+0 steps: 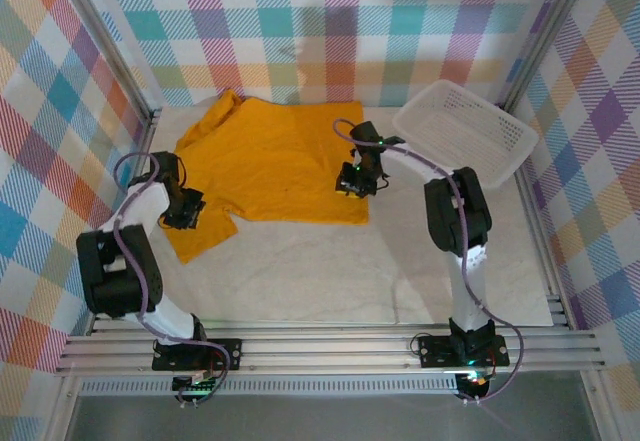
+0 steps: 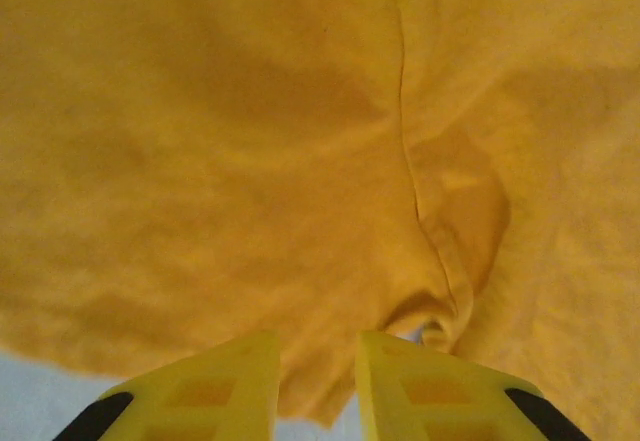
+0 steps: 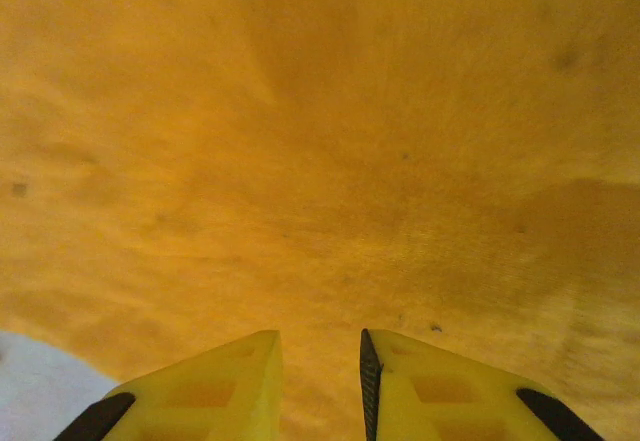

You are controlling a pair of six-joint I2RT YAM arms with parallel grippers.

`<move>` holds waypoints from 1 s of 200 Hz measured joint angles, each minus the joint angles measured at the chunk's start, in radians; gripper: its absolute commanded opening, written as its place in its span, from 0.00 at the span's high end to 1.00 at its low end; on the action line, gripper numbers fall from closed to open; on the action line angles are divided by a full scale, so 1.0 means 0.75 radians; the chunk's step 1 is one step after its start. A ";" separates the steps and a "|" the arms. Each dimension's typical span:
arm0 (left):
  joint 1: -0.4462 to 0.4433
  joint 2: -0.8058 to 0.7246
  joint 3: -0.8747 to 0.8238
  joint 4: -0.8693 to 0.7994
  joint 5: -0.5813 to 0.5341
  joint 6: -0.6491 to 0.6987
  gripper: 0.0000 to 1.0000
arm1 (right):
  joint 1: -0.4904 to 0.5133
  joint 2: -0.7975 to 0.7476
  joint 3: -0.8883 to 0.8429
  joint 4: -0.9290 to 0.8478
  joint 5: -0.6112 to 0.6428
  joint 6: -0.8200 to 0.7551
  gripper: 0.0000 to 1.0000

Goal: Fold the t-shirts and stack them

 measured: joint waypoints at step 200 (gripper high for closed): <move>-0.333 -0.131 0.127 -0.136 0.135 -0.043 0.68 | -0.247 0.017 0.403 -0.249 0.299 -0.183 0.59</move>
